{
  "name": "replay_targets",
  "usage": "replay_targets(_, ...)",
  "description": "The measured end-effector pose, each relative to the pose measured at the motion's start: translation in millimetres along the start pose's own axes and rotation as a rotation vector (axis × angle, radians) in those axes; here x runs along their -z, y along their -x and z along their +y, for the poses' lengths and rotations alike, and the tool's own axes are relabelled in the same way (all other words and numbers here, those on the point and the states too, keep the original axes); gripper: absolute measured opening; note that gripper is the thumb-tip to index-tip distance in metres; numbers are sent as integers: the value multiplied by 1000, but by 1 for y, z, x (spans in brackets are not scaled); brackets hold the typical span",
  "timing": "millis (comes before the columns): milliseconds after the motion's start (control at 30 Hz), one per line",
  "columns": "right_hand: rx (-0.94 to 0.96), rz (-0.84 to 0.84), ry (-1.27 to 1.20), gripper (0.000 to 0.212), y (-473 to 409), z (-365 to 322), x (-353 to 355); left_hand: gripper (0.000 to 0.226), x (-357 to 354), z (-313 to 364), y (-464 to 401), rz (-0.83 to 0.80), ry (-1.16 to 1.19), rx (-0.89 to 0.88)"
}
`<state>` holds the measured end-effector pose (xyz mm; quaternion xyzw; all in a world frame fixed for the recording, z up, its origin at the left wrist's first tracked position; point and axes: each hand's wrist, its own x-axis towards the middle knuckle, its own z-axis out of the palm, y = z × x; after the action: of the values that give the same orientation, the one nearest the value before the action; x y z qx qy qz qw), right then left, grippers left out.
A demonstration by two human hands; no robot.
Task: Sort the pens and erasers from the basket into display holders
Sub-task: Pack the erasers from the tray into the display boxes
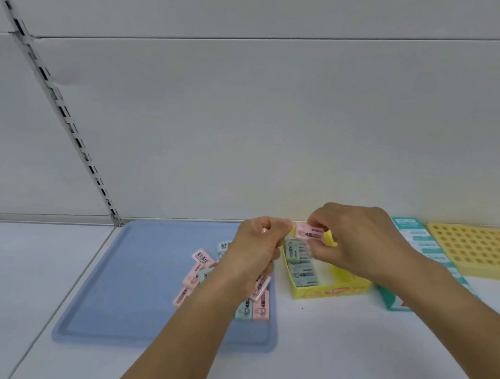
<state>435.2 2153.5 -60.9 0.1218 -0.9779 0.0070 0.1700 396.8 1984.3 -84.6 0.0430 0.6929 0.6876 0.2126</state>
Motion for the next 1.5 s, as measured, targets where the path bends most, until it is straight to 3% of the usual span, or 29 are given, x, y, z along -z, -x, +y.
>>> replay_targets(67,-27,-111,109,26,6,10,-2,14,-1,-2,0,69,30,40)
replay_targets(200,61,-291,196,28,10,18,-14,12,0,-2,0,138,353,128)
replay_targets(400,87,-278,191,26,6,20,-27,22,2,-4,6,177,496,99)
replay_targets(900,13,-303,129,25,10,15,-37,20,8,-9,11,111,723,134)
replay_targets(1000,-69,-156,-68,29,12,8,-30,35,7,-6,14,30,885,169)
replay_targets(1100,-128,105,-533,29,9,-17,-13,55,4,-4,14,-15,995,160)
replay_targets(1200,-121,21,-621,19,4,-40,-11,60,-1,-2,16,-77,984,146)
replay_targets(1300,-149,70,-600,9,5,-41,-14,52,-1,-5,16,-90,898,109)
replay_targets(1400,-271,125,-662,12,9,-35,-13,32,3,-11,18,-98,694,24)
replay_targets(1500,-389,123,-914,15,9,-29,-11,26,4,-15,22,-74,438,-73)
